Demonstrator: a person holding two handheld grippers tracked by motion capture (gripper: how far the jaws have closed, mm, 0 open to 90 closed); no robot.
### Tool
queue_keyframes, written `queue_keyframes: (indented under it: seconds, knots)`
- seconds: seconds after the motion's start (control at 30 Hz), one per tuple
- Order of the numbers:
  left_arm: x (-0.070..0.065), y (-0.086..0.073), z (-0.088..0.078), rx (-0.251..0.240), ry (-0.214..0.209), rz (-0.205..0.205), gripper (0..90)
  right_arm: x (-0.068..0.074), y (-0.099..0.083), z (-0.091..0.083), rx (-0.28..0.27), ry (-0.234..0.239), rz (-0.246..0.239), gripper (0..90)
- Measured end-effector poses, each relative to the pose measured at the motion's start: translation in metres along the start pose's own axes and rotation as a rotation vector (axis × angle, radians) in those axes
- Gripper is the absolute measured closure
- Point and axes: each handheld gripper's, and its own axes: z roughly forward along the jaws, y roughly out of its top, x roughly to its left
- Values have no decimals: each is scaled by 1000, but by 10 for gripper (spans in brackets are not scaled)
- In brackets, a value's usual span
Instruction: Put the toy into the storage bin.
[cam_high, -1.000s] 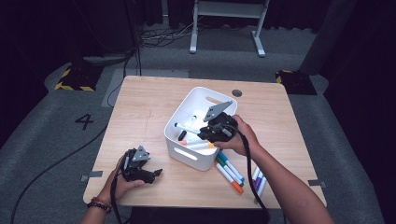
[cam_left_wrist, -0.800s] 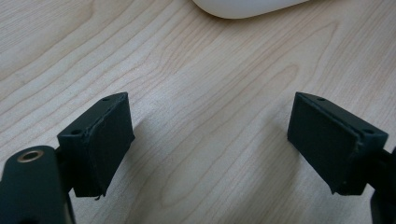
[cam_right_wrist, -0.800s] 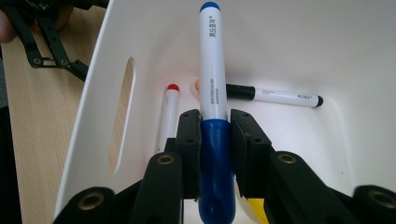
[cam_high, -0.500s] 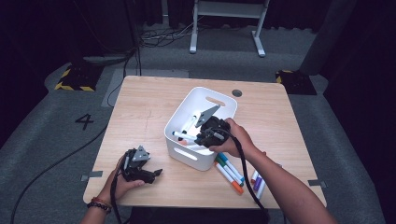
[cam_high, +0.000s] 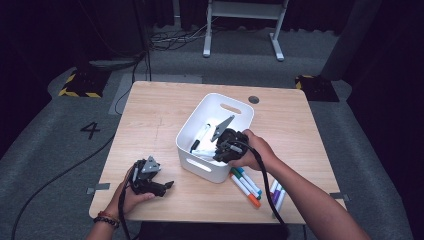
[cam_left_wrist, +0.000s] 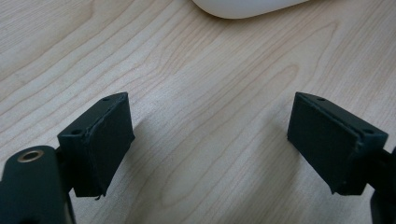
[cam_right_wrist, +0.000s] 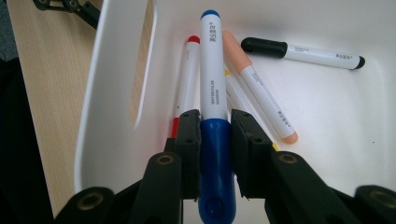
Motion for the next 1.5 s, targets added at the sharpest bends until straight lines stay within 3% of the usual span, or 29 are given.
queue_keyframes:
  seconds: [0.13,0.3,0.57,0.7,0.8,0.93,1.0,1.03,1.1,1.23,1.3,1.4,1.5]
  knots:
    - [0,0,0,0,0,0,144,-2,-1,-3,-24,-19,2,716]
    - [0,0,0,0,0,0,145,-6,-8,-19,-109,-35,22,677]
    - [0,0,0,0,0,0,144,-6,-47,-62,-292,-71,69,614]
    - [0,0,0,0,0,0,144,-3,-73,-74,-339,-119,105,614]
    - [0,0,0,0,0,0,144,-2,-94,-71,-336,-156,135,619]
    - [0,0,0,-1,0,0,144,-5,-115,-48,-286,-154,176,634]
    - [0,0,0,0,0,-1,144,-8,-122,-35,-242,-165,161,638]
    - [0,0,0,0,0,0,144,-9,-125,-28,-230,-164,188,643]
    - [0,0,0,0,0,0,144,-17,-132,-18,-200,-177,190,651]
    - [0,0,0,0,0,-1,144,-45,-149,-1,-179,-192,312,643]
    - [0,0,0,0,0,0,144,-54,-155,4,-183,-188,348,630]
    - [0,0,0,-1,-1,0,144,-66,-159,7,-183,-223,382,599]
    - [0,0,0,-1,-1,0,144,-72,-161,9,-193,-227,412,573]
